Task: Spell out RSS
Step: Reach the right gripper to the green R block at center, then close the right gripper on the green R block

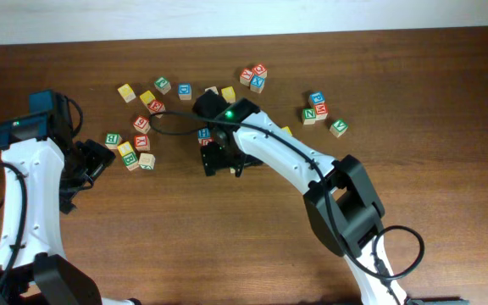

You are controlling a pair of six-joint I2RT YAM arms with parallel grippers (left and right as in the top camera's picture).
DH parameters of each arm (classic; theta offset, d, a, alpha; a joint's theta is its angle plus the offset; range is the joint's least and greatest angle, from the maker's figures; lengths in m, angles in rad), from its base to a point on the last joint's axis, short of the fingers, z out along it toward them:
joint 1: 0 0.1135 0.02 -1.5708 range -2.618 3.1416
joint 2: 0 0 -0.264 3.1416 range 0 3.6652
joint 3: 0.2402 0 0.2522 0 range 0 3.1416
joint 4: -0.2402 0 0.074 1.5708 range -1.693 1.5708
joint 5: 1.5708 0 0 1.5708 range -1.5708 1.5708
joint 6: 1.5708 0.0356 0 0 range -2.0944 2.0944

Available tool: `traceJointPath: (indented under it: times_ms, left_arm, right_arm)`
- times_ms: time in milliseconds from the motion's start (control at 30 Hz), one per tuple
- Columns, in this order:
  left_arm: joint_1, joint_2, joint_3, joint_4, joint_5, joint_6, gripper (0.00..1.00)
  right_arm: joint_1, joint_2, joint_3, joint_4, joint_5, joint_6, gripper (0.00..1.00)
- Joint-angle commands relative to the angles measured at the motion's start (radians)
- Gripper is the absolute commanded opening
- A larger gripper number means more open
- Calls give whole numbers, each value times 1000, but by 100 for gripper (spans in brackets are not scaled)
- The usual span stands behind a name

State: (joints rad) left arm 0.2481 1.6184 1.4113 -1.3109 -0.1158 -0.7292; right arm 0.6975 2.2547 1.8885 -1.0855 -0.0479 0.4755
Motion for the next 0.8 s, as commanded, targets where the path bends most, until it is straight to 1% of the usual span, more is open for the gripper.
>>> traceJointPath:
  times_ms: [0, 33, 100, 167, 267, 367, 600, 767]
  left_arm:
    - [3, 6, -6, 1, -4, 8, 99]
    - [3, 6, -6, 1, -4, 8, 99]
    - [3, 6, -6, 1, -4, 8, 99]
    - [3, 6, -6, 1, -4, 8, 99]
    - [3, 6, -6, 1, -4, 8, 99]
    - [3, 6, -6, 1, -4, 8, 99]
    - [3, 6, -6, 1, -4, 8, 99]
    - [3, 6, -6, 1, -4, 8, 99]
  right_arm:
    - [18, 37, -2, 10, 38, 13, 89]
    - [18, 43, -3, 12, 39, 13, 87]
    - [16, 53, -4, 13, 42, 13, 79]
    - [14, 53, -4, 17, 42, 13, 76]
    - [15, 54, -4, 19, 42, 13, 69]
    - [15, 60, -5, 23, 42, 13, 68]
    - [15, 60, -16, 32, 64, 31, 56]
    - [14, 60, -28, 53, 64, 31, 56]
